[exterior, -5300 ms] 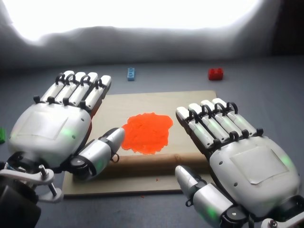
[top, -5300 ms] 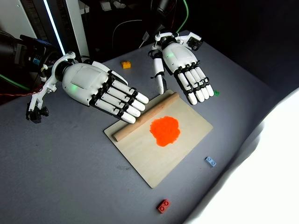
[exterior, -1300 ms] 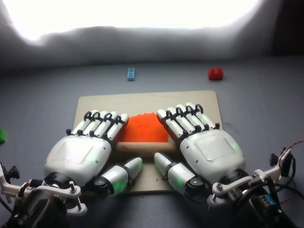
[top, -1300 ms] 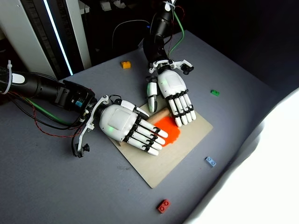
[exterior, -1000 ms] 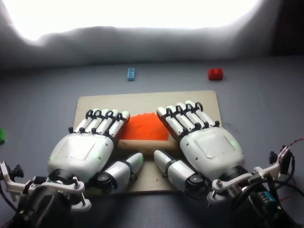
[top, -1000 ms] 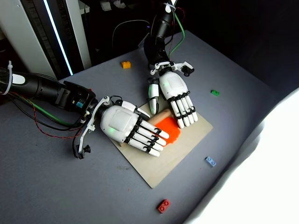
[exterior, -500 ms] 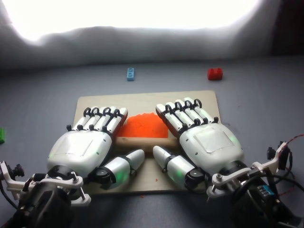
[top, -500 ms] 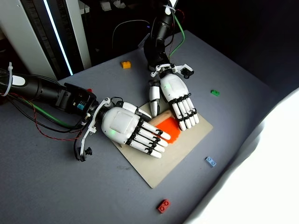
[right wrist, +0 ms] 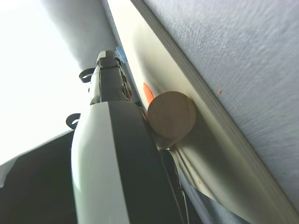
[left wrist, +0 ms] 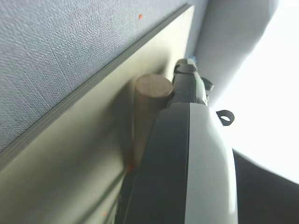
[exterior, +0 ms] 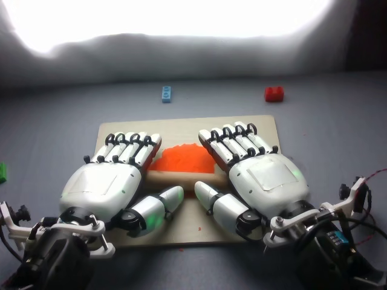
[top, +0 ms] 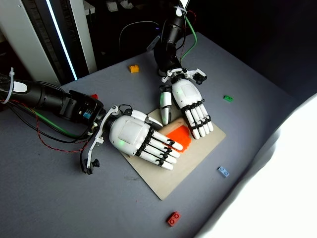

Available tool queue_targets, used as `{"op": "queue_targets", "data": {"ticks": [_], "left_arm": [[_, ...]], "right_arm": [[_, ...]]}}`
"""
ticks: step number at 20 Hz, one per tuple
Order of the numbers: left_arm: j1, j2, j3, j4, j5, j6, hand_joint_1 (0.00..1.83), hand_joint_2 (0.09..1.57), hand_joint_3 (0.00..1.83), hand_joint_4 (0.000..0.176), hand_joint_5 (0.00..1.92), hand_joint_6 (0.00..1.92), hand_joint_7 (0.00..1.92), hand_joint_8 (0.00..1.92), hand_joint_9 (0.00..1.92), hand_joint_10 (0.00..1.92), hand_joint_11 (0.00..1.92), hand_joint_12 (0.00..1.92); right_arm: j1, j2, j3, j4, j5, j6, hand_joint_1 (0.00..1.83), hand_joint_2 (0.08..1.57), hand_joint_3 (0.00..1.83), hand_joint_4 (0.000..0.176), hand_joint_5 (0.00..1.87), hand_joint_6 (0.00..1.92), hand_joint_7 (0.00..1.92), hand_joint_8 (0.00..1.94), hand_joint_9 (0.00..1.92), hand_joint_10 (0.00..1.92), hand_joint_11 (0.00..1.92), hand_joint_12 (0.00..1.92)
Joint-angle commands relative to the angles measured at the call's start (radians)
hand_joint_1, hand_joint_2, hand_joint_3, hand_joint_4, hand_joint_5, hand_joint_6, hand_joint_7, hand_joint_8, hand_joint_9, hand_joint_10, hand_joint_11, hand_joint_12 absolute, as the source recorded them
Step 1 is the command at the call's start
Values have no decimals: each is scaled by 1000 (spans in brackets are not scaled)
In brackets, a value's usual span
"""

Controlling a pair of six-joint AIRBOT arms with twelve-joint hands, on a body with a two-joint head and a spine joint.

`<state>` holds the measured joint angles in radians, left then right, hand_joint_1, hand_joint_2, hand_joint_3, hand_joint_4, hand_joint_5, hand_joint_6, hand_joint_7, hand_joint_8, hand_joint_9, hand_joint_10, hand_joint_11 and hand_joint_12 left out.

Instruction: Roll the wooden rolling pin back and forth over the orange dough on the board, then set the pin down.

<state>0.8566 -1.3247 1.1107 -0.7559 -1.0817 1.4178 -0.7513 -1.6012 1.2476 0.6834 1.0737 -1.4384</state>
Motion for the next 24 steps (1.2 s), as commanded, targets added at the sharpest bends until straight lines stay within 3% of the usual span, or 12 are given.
{"op": "queue_targets", "data": {"ticks": [1,24], "left_arm": [[-7,1,7,27,-92,16,0,1407,6,0,0,0,0,0,0,0,0,0],[-40,-21,55,-4,-68,35,0,1413,7,0,0,0,0,0,0,0,0,0]], "right_arm": [[6,0,8,-18,50,-10,0,1496,4,0,66,6,59,4,25,1,0,0],[20,-2,33,-11,65,-34,0,1483,0,0,60,0,38,0,17,0,0,0]]}}
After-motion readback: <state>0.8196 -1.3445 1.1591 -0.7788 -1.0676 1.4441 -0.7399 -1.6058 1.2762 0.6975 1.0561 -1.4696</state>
